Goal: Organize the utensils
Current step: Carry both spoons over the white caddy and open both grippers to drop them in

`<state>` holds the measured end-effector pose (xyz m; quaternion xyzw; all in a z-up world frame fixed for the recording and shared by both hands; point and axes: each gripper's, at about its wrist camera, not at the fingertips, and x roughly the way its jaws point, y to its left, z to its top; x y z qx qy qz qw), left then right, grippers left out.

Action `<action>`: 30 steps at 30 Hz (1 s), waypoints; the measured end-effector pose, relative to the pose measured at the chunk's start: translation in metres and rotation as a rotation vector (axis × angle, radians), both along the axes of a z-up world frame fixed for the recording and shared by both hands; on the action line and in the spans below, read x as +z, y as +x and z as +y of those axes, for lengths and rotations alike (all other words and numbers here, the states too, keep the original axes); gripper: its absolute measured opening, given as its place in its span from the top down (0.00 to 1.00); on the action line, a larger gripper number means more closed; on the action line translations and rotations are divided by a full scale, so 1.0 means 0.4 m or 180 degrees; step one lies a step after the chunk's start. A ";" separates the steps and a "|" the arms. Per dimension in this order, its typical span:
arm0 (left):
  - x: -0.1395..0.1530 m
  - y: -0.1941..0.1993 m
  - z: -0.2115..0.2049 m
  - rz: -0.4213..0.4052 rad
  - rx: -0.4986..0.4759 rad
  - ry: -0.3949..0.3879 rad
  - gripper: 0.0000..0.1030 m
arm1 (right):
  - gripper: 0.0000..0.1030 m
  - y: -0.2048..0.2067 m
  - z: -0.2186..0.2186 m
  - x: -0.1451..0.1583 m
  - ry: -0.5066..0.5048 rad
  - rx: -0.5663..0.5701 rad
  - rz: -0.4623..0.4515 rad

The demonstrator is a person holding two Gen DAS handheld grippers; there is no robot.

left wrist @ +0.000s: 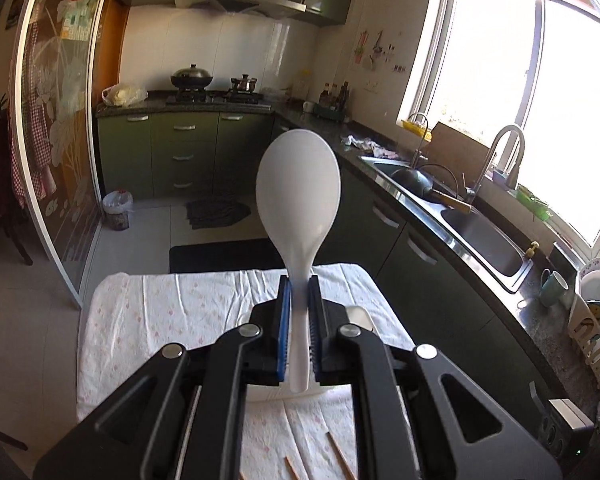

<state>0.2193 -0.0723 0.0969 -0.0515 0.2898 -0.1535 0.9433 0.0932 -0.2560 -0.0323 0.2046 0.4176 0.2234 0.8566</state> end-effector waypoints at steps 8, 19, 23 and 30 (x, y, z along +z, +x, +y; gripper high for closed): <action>-0.092 0.082 -0.063 -0.0329 0.0109 0.0282 0.92 | 0.91 0.009 -0.031 0.042 0.0110 -0.0120 -0.0275; -0.246 0.108 -0.062 -0.0042 0.0110 0.0389 0.91 | 0.91 0.059 -0.048 0.146 0.0179 -0.0357 -0.0752; -0.273 0.091 -0.060 -0.0029 0.0087 0.0460 0.91 | 0.91 0.083 -0.043 0.195 0.0170 -0.0469 -0.0963; -0.298 0.053 -0.047 -0.0046 0.0036 0.0556 0.79 | 0.91 0.144 -0.018 0.264 0.0094 -0.0701 -0.1327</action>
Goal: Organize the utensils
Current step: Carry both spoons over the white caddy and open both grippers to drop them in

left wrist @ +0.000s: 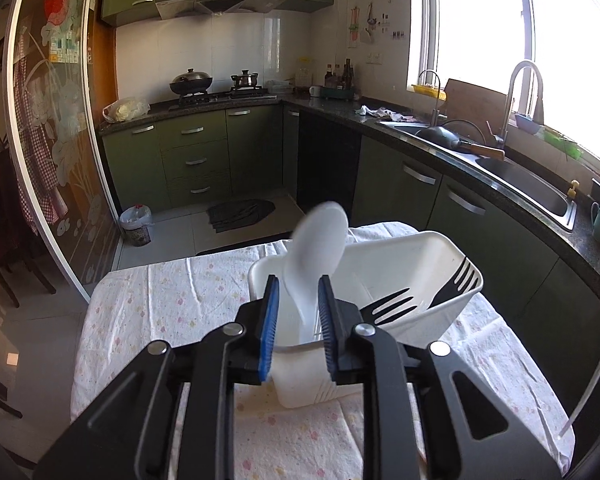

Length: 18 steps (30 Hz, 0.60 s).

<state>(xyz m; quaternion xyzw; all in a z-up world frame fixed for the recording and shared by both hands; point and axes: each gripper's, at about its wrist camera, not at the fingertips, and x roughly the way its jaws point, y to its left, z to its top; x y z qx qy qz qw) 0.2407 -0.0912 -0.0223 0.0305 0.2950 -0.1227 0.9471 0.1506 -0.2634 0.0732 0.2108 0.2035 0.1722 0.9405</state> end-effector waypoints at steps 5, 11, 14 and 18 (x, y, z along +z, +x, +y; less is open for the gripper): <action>0.015 -0.044 0.018 -0.0098 -0.0001 -0.0070 0.70 | 0.91 0.065 0.022 0.034 -0.0057 -0.0221 -0.0194; 0.064 -0.105 0.067 -0.0208 0.0093 -0.0256 0.65 | 0.91 0.171 0.051 0.034 -0.0233 -0.0473 -0.0358; 0.075 -0.135 0.088 -0.0149 0.0109 -0.0308 0.65 | 0.91 0.219 0.059 0.015 -0.0292 -0.0553 -0.0389; 0.072 -0.177 0.113 -0.0072 0.0105 -0.0327 0.64 | 0.91 0.263 0.076 -0.045 -0.0403 -0.0615 -0.0395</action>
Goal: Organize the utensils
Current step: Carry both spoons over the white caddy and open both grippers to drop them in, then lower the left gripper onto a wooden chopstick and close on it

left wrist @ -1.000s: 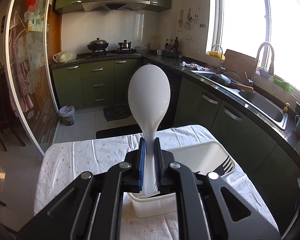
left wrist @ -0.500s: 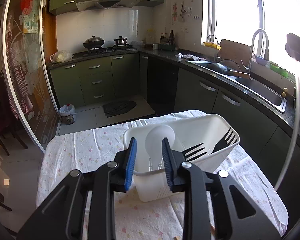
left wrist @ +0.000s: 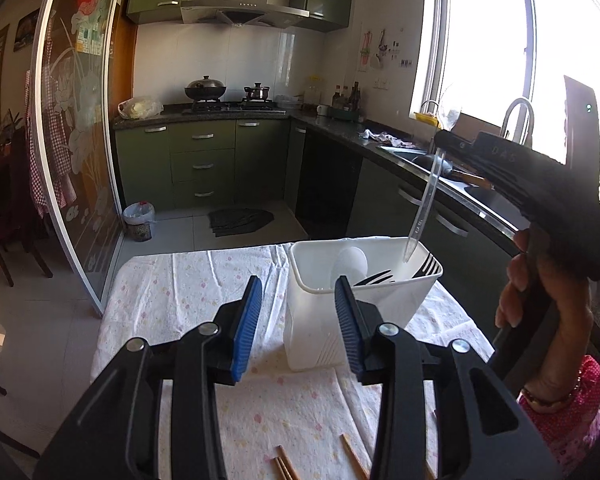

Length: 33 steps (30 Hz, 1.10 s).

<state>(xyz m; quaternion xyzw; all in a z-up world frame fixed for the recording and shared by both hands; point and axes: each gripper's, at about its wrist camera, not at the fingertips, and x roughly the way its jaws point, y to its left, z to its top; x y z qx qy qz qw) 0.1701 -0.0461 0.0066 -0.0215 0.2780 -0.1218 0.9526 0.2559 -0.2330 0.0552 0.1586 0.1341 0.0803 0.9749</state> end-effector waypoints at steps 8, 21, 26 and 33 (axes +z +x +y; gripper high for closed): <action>-0.026 -0.052 0.024 0.0163 -0.0027 0.0051 0.64 | 0.91 -0.008 0.035 -0.134 -0.0262 0.0027 0.0035; -0.055 -0.064 0.015 0.0546 -0.0063 0.0158 0.63 | 0.66 -0.134 0.056 -0.193 -0.0637 0.0075 0.0018; -0.124 -0.067 0.015 0.1209 -0.0031 0.0337 0.63 | 0.66 -0.277 0.010 -0.171 -0.0617 0.0169 0.0024; -0.324 -0.082 0.040 0.2731 0.0029 0.0244 0.65 | 0.66 -0.442 -0.047 -0.215 -0.0677 0.0437 0.0530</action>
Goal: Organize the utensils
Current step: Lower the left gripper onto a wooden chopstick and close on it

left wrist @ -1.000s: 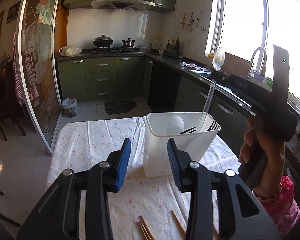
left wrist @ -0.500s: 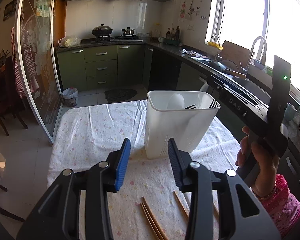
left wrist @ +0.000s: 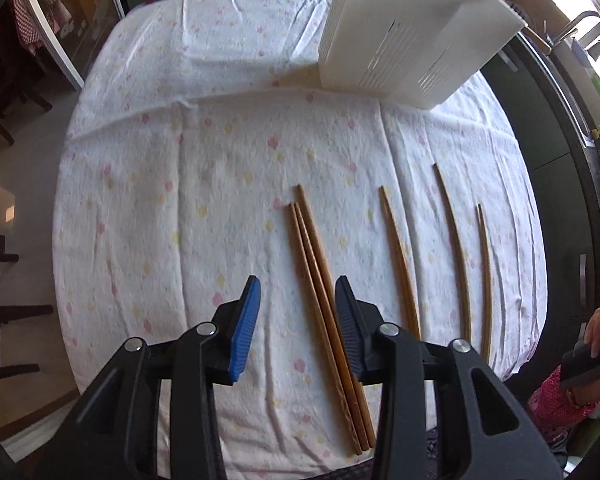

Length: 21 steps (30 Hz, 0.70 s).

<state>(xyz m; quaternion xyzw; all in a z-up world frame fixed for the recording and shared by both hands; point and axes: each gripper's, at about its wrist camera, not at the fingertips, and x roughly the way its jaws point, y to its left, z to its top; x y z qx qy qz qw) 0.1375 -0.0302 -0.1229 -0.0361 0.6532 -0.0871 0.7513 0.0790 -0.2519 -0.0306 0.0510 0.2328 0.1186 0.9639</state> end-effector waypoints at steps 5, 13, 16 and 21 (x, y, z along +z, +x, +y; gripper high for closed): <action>-0.086 -0.025 -0.014 0.0539 0.0078 0.0145 0.67 | 0.66 -0.040 -0.038 -0.059 0.0101 0.0199 0.0514; -0.090 -0.029 -0.055 0.0618 0.0146 0.0287 0.70 | 0.66 -0.077 -0.083 -0.073 0.0202 0.0178 0.0590; -0.103 -0.034 -0.063 0.0712 0.0189 0.0269 0.69 | 0.66 -0.067 -0.086 -0.064 0.0217 0.0198 0.0605; -0.110 -0.040 -0.092 0.0711 0.0151 0.0405 0.69 | 0.65 -0.053 -0.070 -0.052 0.0158 0.0269 0.0688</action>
